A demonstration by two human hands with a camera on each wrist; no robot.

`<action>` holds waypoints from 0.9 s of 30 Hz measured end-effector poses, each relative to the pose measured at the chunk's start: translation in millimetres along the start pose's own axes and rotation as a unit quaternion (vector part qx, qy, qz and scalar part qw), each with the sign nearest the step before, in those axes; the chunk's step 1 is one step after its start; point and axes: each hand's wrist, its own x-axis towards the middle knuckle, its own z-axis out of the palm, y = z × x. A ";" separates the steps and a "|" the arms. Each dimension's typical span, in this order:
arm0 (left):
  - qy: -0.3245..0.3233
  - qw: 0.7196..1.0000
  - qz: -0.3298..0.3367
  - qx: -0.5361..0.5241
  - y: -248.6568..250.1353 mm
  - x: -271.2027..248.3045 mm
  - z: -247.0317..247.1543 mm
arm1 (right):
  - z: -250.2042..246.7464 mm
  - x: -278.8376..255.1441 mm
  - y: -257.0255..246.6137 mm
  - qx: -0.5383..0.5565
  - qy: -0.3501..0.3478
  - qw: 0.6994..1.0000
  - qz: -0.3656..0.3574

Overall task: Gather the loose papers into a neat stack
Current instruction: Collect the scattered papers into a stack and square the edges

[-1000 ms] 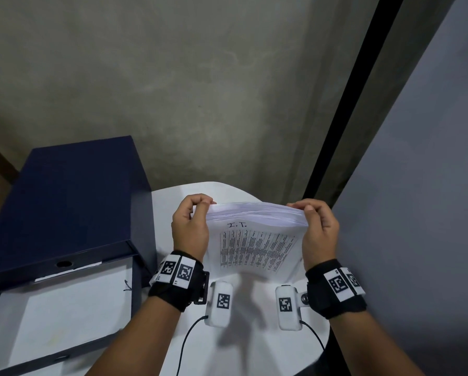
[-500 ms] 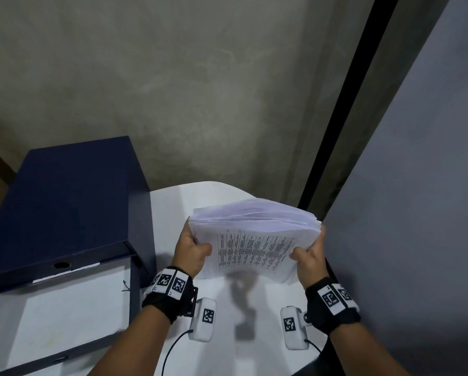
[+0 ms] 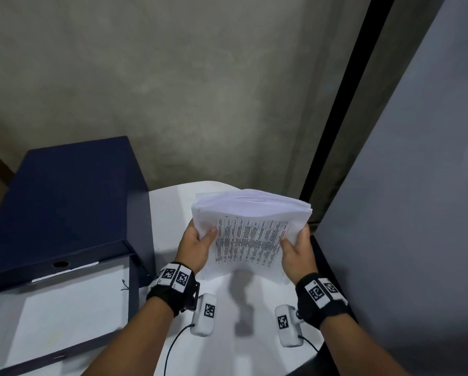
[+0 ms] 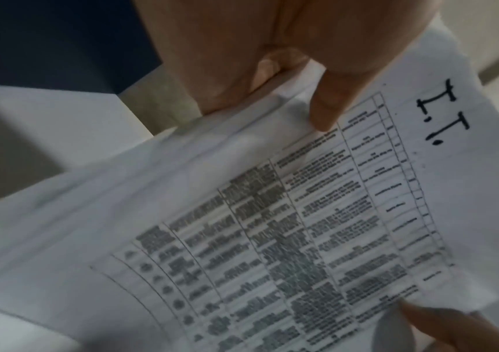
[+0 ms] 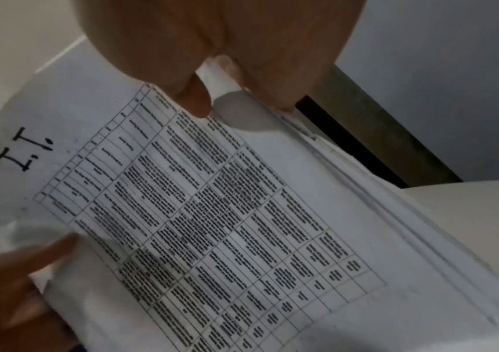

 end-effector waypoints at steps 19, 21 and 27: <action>0.007 0.998 -0.003 -0.063 8.9 -1.5 -15.9 | -8.8 6.2 6.1 0.053 -0.009 0.999 0.000; -0.014 0.998 -0.001 -0.053 12.1 -4.6 -10.9 | -6.9 3.7 5.7 0.023 -0.028 0.999 0.003; 0.029 0.999 0.027 -0.005 15.0 -6.9 -0.3 | 1.8 3.7 5.3 -0.027 0.001 1.000 -0.002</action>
